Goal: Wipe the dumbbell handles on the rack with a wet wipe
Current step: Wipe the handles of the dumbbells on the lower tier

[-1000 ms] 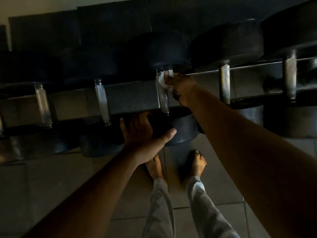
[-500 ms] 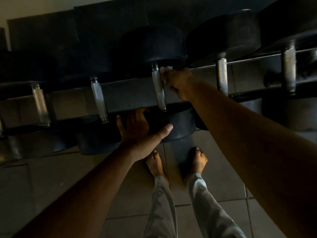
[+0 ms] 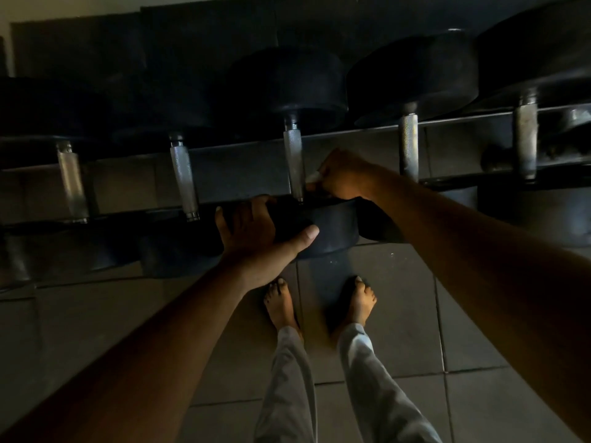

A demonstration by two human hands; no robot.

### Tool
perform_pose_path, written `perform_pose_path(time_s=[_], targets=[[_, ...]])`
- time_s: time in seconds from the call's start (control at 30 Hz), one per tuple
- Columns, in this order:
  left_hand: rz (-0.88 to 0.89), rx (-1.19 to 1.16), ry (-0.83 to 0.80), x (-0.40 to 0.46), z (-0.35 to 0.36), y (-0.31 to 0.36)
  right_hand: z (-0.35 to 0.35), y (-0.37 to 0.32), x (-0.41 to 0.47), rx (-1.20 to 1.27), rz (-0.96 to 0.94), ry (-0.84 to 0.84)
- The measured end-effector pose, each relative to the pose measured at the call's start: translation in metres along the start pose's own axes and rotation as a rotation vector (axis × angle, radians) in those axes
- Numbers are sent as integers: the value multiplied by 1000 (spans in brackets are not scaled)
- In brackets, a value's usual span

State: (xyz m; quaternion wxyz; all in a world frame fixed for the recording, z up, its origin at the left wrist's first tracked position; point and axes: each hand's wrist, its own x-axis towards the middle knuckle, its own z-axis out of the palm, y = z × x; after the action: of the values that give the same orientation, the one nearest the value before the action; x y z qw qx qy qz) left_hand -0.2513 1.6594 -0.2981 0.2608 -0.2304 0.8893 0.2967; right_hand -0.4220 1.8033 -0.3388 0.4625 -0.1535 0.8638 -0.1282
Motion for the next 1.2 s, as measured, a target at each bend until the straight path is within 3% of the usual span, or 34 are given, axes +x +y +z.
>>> perform_pose_path(time_s=[0.1,0.2,0.27,0.4,0.5,0.77,1.2], targets=[[11,-10,-8,0,-1,0,-17,-6,-15,-90,-88,107],[23,-15,10,0,0,0,-36,-27,-24,-52,-216,457],[35,-16,21,0,2,-1,-38,-43,-25,-118,-290,563],[58,-21,52,-3,4,-5,-35,-65,-13,-486,-342,520],[97,-52,131,-14,7,-8,-33,-67,-8,-627,-322,536],[24,-220,59,-34,6,-24,-31,-73,-17,-742,-345,470],[58,-239,62,-35,2,-23,-30,-86,-22,-838,-369,68]])
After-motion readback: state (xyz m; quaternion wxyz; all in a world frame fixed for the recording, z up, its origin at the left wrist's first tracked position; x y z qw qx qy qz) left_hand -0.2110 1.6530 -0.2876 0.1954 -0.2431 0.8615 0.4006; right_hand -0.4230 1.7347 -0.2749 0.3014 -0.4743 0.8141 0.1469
